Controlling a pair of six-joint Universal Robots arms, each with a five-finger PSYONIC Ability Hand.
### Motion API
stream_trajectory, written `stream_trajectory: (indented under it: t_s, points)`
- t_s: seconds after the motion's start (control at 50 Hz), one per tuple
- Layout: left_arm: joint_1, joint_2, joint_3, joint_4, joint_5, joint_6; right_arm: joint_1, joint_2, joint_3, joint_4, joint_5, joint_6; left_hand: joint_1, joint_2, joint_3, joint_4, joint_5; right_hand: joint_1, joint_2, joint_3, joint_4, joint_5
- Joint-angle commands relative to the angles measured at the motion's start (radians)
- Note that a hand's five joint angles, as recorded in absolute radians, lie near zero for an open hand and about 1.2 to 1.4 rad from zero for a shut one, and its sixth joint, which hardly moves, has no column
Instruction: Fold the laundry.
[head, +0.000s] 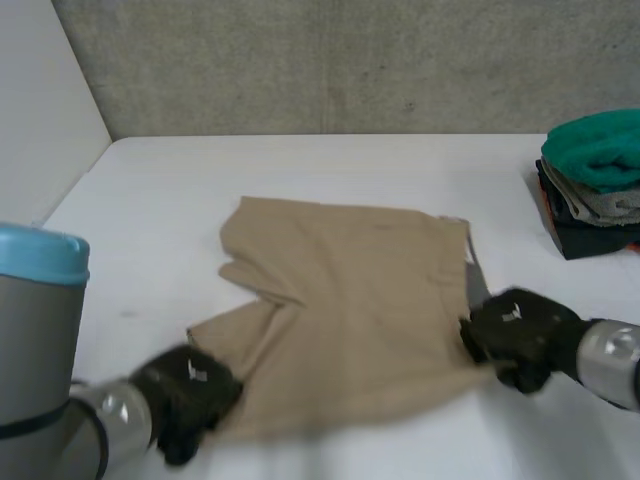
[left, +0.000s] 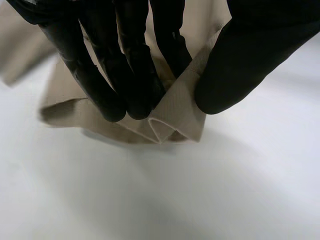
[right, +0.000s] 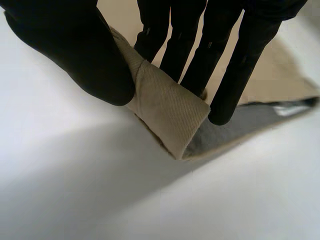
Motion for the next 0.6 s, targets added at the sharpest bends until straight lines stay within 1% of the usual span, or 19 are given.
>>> stream_trajectory:
  t_s: [0.02,0.06,0.08,0.14,0.16,0.18,0.22,0.24,0.26,0.34,0.38,0.4,0.46,0.48,0.5,0.52,0.54,0.56,0.6]
  points:
    - [-0.006,-0.085,0.111,-0.043,0.011,0.059,0.019,0.095,-0.156,0.246,0.031,-0.099,0.239,0.204,0.212,0.203,0.235,0.296,0.227,0.212,0.203,0.206]
    - [0.008,-0.128,0.186,-0.021,-0.012,0.056,0.036,0.124,-0.208,0.219,0.053,-0.028,0.239,0.204,0.212,0.203,0.235,0.296,0.227,0.212,0.203,0.206]
    - [0.02,-0.167,0.27,-0.006,-0.037,0.051,0.05,0.15,-0.262,0.187,0.062,0.046,0.239,0.204,0.212,0.203,0.235,0.296,0.227,0.212,0.203,0.206]
    - [0.039,-0.235,0.418,0.022,-0.071,0.037,0.068,0.19,-0.345,0.116,0.07,0.163,0.239,0.204,0.212,0.203,0.235,0.296,0.227,0.212,0.203,0.206]
    - [0.051,-0.281,0.526,0.052,-0.083,0.025,0.077,0.218,-0.4,0.058,0.079,0.244,0.239,0.204,0.212,0.203,0.235,0.296,0.227,0.212,0.203,0.206]
    - [0.057,-0.307,0.583,0.071,-0.088,0.016,0.085,0.235,-0.428,0.027,0.09,0.283,0.239,0.204,0.212,0.203,0.235,0.296,0.227,0.212,0.203,0.206]
    - [0.069,-0.37,0.697,0.108,-0.095,-0.002,0.097,0.267,-0.48,-0.033,0.119,0.355,0.239,0.204,0.212,0.203,0.235,0.296,0.227,0.212,0.203,0.206]
    - [0.078,-0.435,0.811,0.137,-0.094,-0.028,0.112,0.297,-0.524,-0.094,0.158,0.421,0.239,0.204,0.212,0.203,0.235,0.296,0.227,0.212,0.203,0.206]
    - [0.081,-0.471,0.867,0.154,-0.097,-0.035,0.12,0.314,-0.546,-0.123,0.182,0.447,0.239,0.204,0.212,0.203,0.235,0.296,0.227,0.212,0.203,0.206]
    - [0.082,-0.663,1.14,0.197,-0.103,-0.062,0.157,0.409,-0.636,-0.29,0.278,0.51,0.239,0.204,0.212,0.203,0.235,0.296,0.227,0.212,0.203,0.206]
    - [0.08,-0.736,1.237,0.203,-0.109,-0.062,0.172,0.452,-0.667,-0.362,0.311,0.503,0.239,0.204,0.212,0.203,0.235,0.296,0.227,0.212,0.203,0.206]
    - [0.077,-0.811,1.329,0.206,-0.112,-0.056,0.191,0.497,-0.693,-0.437,0.335,0.486,0.239,0.204,0.212,0.203,0.235,0.296,0.227,0.212,0.203,0.206]
    - [0.069,-0.913,1.44,0.209,-0.109,-0.042,0.208,0.552,-0.722,-0.548,0.361,0.458,0.239,0.204,0.212,0.203,0.235,0.296,0.227,0.212,0.203,0.206]
    - [0.063,-0.966,1.502,0.212,-0.111,-0.035,0.217,0.589,-0.741,-0.618,0.377,0.443,0.239,0.204,0.212,0.203,0.235,0.261,0.192,0.177,0.168,0.17]
    - [0.063,-0.988,1.53,0.214,-0.111,-0.039,0.221,0.606,-0.749,-0.648,0.387,0.434,0.083,0.047,0.055,0.046,0.078,-0.074,-0.143,-0.158,-0.167,-0.164]
    - [0.06,-1.004,1.553,0.214,-0.111,-0.039,0.226,0.623,-0.759,-0.677,0.395,0.426,-0.317,-0.353,-0.345,-0.354,-0.321,-0.4,-0.469,-0.484,-0.493,-0.49]
    - [0.059,-1.014,1.572,0.214,-0.112,-0.041,0.229,0.636,-0.77,-0.702,0.406,0.42,-0.786,-0.822,-0.814,-0.823,-0.79,-0.65,-0.719,-0.734,-0.743,-0.74]
    - [0.054,-1.021,1.587,0.217,-0.115,-0.048,0.241,0.659,-0.784,-0.729,0.436,0.414,-0.982,-1.018,-1.01,-1.019,-0.987,-0.926,-0.995,-1.01,-1.019,-1.016]
    - [0.049,-1.011,1.583,0.22,-0.127,-0.067,0.247,0.661,-0.793,-0.731,0.475,0.414,-0.982,-1.018,-1.01,-1.019,-0.987,-0.926,-0.995,-1.01,-1.019,-1.016]
